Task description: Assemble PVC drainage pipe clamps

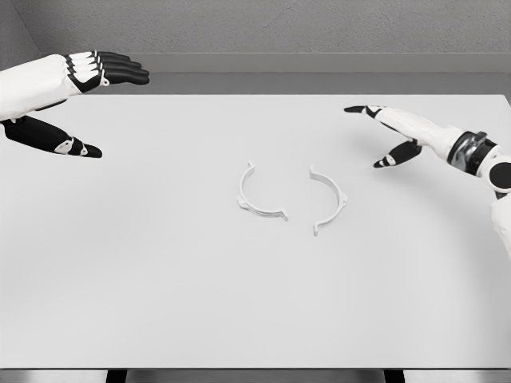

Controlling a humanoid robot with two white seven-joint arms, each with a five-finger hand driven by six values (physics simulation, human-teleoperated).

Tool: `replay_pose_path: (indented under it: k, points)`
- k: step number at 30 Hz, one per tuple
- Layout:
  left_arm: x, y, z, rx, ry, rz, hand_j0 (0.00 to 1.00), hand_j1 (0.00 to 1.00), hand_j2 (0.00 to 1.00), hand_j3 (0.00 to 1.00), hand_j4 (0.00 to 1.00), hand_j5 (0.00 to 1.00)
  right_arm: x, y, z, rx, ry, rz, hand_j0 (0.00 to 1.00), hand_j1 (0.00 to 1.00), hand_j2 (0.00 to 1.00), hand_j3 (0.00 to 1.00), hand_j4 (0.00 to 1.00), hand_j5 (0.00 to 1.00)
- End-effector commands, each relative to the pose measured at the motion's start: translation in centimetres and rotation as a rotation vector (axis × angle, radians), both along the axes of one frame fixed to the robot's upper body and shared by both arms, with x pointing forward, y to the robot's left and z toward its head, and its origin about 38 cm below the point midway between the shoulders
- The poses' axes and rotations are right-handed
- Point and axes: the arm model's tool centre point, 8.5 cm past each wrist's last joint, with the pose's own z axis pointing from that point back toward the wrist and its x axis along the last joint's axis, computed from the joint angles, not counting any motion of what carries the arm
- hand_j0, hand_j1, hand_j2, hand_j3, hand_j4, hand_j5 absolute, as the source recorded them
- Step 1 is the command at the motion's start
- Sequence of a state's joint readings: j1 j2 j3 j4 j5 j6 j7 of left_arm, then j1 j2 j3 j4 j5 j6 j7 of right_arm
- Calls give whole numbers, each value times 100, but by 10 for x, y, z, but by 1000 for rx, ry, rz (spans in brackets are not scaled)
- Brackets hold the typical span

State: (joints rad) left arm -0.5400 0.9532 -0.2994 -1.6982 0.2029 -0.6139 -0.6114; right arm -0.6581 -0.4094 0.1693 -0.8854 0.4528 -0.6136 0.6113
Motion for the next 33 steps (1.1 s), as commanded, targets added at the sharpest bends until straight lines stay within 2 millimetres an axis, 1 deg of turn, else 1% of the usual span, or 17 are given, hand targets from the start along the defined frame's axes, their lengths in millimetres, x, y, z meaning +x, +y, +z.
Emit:
replay_pose_path:
  k: [1,6,10,12,14,18,19,20,21,22,25,26,28,29,30,32,33]
  points:
    - [0,0,0,-6,5,0,100,100,100,100,100,100,0,-6,2,5,-3,-12,100,100,100,100,100,100]
    - [0,0,-1,-3,6,1,100,100,100,100,100,100,1,-6,7,4,-10,-12,100,100,100,100,100,100]
    - [0,0,-2,-2,7,1,100,100,100,100,100,100,0,-5,2,-7,-2,-9,100,100,100,100,100,100]
    - [-1,-2,0,-4,1,-5,100,100,100,100,100,100,0,-10,4,0,-6,-23,100,100,100,100,100,100]
    - [-1,-1,0,0,0,-3,100,100,100,100,100,100,-2,-22,-9,11,35,-61,100,100,100,100,100,100]
    - [-1,-2,0,-5,4,-6,100,100,100,100,100,100,0,-25,-1,23,16,-69,100,100,100,100,100,100]
    - [-1,-2,2,-4,-4,-6,100,100,100,100,100,100,-6,-52,3,-21,18,-104,100,100,100,100,100,100]
    - [-3,-4,10,5,-26,-12,100,100,100,100,100,100,-19,-71,-10,-44,51,-131,100,100,100,100,100,100]
    - [-5,-7,18,8,-49,-25,100,100,100,100,100,100,-25,-87,-7,-22,39,-171,100,100,100,100,100,100]
    - [-5,-9,13,6,-35,-32,100,100,100,100,100,100,-30,-97,-6,-7,31,-198,100,100,100,100,100,100]
    - [-5,-16,13,30,-54,-40,100,100,100,100,100,100,-30,-98,-4,4,25,-199,100,100,100,100,100,100]
    - [-5,-20,7,26,-45,-51,100,100,100,100,100,100,-30,-98,-2,38,18,-202,100,100,100,100,100,100]
    - [0,-43,-8,22,-55,-82,100,100,100,100,100,100,-30,-99,-1,45,14,-205,100,100,100,100,100,100]
    - [4,-66,-23,1,-50,-115,100,100,100,100,100,100,-30,-99,-2,44,17,-208,100,100,100,100,100,100]
    - [6,-79,-32,18,-56,-126,100,100,100,100,100,100,-31,-99,-1,44,15,-207,100,100,100,100,100,100]
    - [8,-96,-40,31,-79,-135,100,100,100,100,100,100,-29,-98,1,45,10,-205,100,100,100,100,100,100]
    - [11,-111,-46,33,-98,-140,100,100,100,100,100,100,-29,-98,1,45,11,-204,100,100,100,100,100,100]
